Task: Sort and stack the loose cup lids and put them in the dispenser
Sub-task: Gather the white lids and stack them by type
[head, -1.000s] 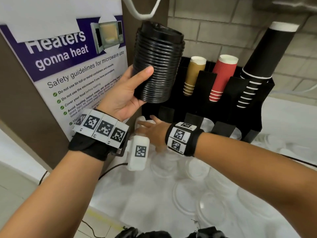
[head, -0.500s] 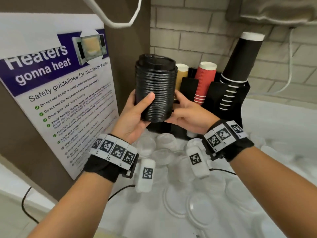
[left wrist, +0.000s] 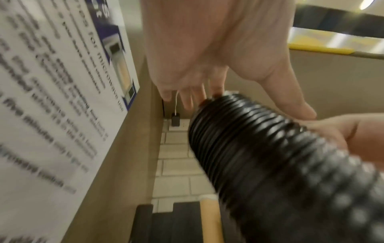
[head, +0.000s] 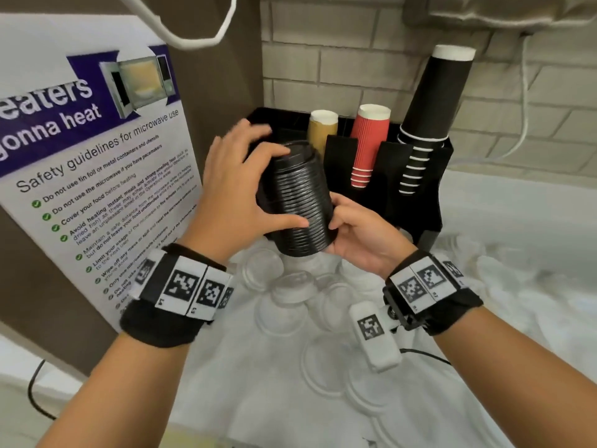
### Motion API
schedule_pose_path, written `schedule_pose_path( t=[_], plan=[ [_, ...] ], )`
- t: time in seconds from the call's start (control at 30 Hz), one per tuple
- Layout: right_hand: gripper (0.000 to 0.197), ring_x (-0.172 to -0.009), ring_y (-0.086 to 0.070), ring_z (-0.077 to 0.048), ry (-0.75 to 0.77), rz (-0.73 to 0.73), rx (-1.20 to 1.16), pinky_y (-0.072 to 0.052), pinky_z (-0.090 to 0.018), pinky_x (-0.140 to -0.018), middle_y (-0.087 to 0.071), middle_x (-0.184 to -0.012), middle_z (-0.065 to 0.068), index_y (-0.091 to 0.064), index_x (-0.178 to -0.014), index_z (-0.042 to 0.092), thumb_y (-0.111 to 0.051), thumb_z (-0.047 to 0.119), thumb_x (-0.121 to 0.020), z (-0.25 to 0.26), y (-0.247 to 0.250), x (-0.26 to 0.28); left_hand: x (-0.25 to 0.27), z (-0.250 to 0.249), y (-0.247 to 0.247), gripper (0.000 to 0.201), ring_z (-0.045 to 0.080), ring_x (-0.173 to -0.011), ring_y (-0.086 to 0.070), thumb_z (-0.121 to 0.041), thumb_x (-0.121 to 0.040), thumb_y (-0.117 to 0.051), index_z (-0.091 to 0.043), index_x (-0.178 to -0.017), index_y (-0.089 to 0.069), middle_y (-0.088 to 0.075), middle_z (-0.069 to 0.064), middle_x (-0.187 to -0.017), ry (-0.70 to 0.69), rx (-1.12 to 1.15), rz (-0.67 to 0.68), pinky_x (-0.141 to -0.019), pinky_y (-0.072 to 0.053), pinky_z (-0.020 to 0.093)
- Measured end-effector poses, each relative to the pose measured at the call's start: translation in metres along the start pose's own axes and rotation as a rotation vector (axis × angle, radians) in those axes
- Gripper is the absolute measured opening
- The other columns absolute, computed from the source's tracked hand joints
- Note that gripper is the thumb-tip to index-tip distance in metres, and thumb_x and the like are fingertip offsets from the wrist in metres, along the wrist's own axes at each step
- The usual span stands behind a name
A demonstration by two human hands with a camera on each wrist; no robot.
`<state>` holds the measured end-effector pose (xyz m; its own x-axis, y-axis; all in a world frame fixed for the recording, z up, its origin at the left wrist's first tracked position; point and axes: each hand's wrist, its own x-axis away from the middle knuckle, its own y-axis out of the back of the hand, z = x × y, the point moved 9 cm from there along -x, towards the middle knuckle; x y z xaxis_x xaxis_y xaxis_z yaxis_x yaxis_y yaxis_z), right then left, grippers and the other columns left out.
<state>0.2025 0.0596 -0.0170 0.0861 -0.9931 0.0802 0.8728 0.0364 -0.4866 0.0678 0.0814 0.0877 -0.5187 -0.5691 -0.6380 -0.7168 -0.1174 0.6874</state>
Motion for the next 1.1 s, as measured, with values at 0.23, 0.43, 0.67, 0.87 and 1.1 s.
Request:
schedule_pose_path(
  t=[0.23, 0.43, 0.67, 0.87, 1.1],
  plan=[
    [0.07, -0.082, -0.057, -0.025, -0.238, -0.121, 0.071, -0.051, -0.044, -0.074, -0.055, -0.096, -0.013, -0.045, -0.13, 0.013, -0.025, -0.024, -0.074, -0.066, -0.016, -0.002, 0.01, 0.012, 0.009, 0.054, 0.022, -0.078, -0.059, -0.067, -0.082, -0.043, -0.016, -0.093, -0.058, -0.061, 0.0, -0.079, 0.237, -0.224, 0.24, -0.066, -0.043, 0.036],
    [0.069, -0.072, -0.055, -0.022, -0.484, -0.061, 0.115, -0.047, -0.035, -0.063, -0.052, -0.089, -0.01, -0.042, -0.122, 0.023, -0.023, -0.025, -0.077, -0.13, -0.037, -0.005, 0.039, 0.036, -0.002, 0.044, 0.023, -0.075, -0.051, -0.059, -0.091, -0.042, -0.016, -0.082, -0.047, -0.055, 0.003, -0.077, 0.428, -0.377, 0.473, -0.055, -0.028, 0.033],
    [0.069, -0.076, -0.05, -0.019, -0.523, -0.019, 0.264, -0.043, -0.028, -0.059, -0.047, -0.092, -0.009, -0.037, -0.121, 0.026, -0.025, -0.027, -0.078, -0.164, -0.05, -0.014, 0.059, 0.051, -0.021, 0.042, 0.021, -0.078, -0.048, -0.059, -0.093, -0.042, -0.018, -0.085, -0.043, -0.047, -0.001, -0.075, 0.523, -0.386, 0.599, -0.053, -0.026, 0.027],
    [0.074, -0.092, -0.061, -0.032, -0.398, 0.145, 1.005, -0.054, -0.04, -0.086, -0.059, -0.11, -0.025, -0.013, -0.143, 0.019, -0.05, -0.009, -0.085, -0.144, -0.055, -0.021, 0.06, 0.05, -0.019, 0.042, 0.021, -0.077, -0.05, -0.057, -0.093, -0.044, -0.016, -0.087, -0.046, -0.052, -0.001, -0.077, 0.516, -0.347, 0.584, -0.053, -0.027, 0.024],
    [0.065, -0.083, -0.057, -0.022, -0.256, 0.25, 1.432, -0.048, -0.026, -0.065, -0.056, -0.091, -0.009, -0.026, -0.142, 0.006, -0.061, 0.012, -0.087, -0.132, -0.066, -0.027, 0.065, 0.052, -0.015, 0.043, 0.024, -0.085, -0.056, -0.057, -0.093, -0.046, -0.014, -0.094, -0.051, -0.058, 0.004, -0.088, 0.55, -0.337, 0.611, -0.061, -0.033, 0.031]
  ],
)
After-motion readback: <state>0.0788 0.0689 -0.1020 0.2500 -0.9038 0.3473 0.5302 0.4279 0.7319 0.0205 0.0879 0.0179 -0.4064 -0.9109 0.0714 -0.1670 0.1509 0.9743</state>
